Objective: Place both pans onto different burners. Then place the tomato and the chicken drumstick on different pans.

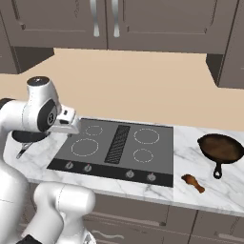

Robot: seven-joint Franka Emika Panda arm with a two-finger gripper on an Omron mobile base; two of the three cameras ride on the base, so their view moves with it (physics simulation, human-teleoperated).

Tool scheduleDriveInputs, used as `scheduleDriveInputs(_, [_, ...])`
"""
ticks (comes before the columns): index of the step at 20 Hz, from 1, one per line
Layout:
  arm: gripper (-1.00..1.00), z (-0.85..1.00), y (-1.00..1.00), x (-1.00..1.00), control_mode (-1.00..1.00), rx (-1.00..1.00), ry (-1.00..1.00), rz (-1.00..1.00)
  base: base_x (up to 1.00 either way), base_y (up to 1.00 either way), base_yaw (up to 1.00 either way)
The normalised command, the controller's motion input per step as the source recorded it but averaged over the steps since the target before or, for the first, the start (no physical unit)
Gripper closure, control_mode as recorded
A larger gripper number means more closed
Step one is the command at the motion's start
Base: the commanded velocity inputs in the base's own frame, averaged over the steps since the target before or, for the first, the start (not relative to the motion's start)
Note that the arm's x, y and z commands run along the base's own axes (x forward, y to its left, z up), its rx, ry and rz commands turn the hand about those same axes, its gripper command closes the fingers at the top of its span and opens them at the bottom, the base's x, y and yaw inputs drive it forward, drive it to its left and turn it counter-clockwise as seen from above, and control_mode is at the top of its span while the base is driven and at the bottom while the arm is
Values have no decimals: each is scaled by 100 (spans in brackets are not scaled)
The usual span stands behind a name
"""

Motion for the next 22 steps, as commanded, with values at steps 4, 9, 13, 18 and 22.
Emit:
scheduleDriveInputs(4, [-100, -22, 41, -18, -100, 0, -3, 0, 0, 0, 0])
scheduleDriveInputs(9, [-100, -27, 45, -9, -100, 0, -3, 0, 0, 0, 0])
scheduleDriveInputs(13, [-100, -28, 49, -3, -100, 1, -2, 0, 0, 0, 0])
scheduleDriveInputs(18, [-100, -23, 55, -2, -100, 0, -1, 0, 0, 0, 0])
scheduleDriveInputs(22, [-100, -15, 62, 0, -100, 0, 0, 0, 0, 0, 0])
